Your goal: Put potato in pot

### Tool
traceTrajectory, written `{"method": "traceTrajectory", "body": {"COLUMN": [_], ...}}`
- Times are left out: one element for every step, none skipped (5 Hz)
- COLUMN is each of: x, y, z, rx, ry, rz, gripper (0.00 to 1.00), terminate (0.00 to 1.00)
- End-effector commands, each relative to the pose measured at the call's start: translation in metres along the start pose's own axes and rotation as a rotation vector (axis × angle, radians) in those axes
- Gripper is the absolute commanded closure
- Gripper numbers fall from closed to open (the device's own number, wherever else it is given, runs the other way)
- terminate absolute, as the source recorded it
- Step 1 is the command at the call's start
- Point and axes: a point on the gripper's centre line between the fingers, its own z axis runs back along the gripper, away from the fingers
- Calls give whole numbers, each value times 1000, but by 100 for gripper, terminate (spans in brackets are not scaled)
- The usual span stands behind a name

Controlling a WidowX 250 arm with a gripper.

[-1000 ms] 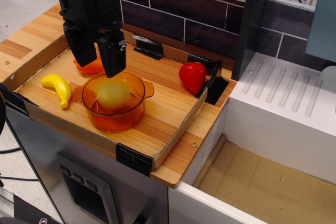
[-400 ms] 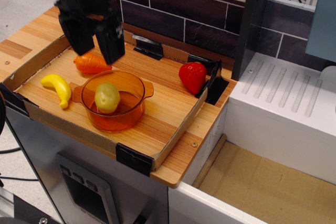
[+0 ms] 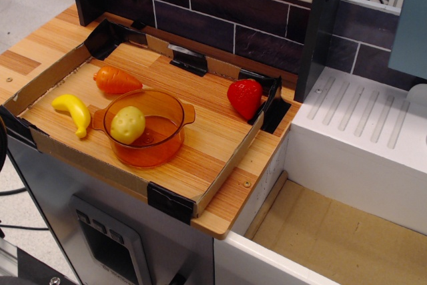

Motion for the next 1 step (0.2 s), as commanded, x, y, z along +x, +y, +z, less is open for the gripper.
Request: {"method": "traceTrajectory", "body": {"x": [7], "y": [4], "z": [19], "rx": [10], "ry": [-47], "rz": [-3], "gripper": [0], "terminate": [100]}}
